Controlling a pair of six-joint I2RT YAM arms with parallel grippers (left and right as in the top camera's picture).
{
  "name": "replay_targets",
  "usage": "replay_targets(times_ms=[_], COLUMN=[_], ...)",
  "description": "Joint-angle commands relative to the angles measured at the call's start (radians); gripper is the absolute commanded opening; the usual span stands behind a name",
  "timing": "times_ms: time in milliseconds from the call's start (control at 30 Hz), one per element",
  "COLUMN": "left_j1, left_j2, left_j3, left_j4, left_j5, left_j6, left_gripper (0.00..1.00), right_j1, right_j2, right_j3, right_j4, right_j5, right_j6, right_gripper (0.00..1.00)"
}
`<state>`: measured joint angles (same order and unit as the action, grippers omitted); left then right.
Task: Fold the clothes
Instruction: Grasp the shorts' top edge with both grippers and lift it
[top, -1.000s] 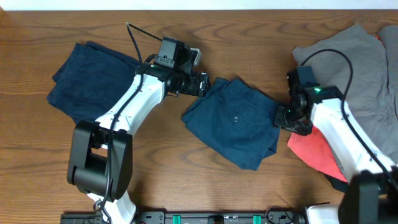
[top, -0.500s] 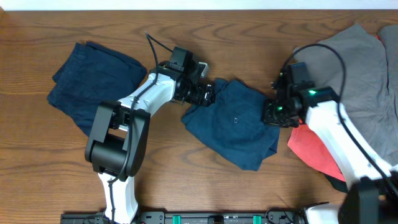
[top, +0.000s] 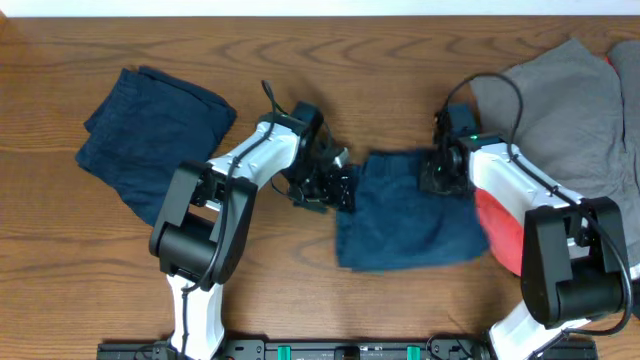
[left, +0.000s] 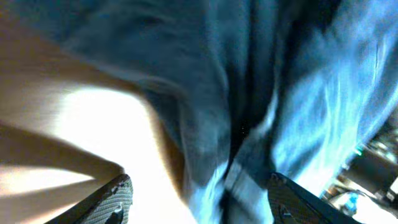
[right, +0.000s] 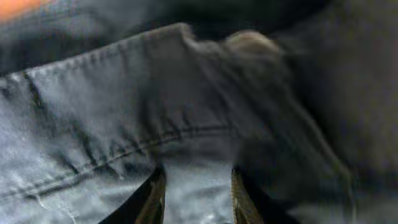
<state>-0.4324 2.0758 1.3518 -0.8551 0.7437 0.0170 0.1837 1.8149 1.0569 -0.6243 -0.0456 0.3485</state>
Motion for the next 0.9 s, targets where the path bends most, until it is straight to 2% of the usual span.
replay_targets(times_ms=[0, 33, 300, 400, 467, 633, 867], left_j1=[-0.005, -0.002, 0.012, 0.005, -0.008, -0.064, -0.158], left_j2=[0.002, -0.002, -0.018, -0.018, -0.018, -0.016, -0.016], left_j3=[-0.006, -0.006, -0.005, -0.005, -0.005, -0.006, -0.006], left_j4=[0.026, 0.040, 0.151, 0.195, 0.222, 0.241, 0.317], left_j5=[0.090, 0.090, 0.139, 0.169, 0.148, -0.035, -0.077], left_j6=[0.034, 0.029, -0.034, -0.043, -0.049, -0.109, -0.128], left_gripper=[0.72, 0.76, 0.85, 0.98, 0.98, 0.98, 0.98], right_j1=[-0.023, -0.020, 0.009, 0.018, 0.020, 0.033, 0.033], right_j2=[0.036, 0.036, 0.037, 0.037, 0.037, 0.037, 0.037], right_j3=[-0.004, -0.004, -0.005, -0.005, -0.005, -0.005, -0.005], right_j4=[0.037, 0.038, 0.023, 0.022, 0.023, 0.016, -0.009], right_j5=[0.085, 0.082, 0.070, 0.066, 0.064, 0.050, 0.040], right_j6=[-0.051, -0.051, -0.058, -0.058, -0.058, -0.058, -0.058], right_gripper=[0.35, 0.36, 0.38, 0.39, 0.39, 0.40, 0.40])
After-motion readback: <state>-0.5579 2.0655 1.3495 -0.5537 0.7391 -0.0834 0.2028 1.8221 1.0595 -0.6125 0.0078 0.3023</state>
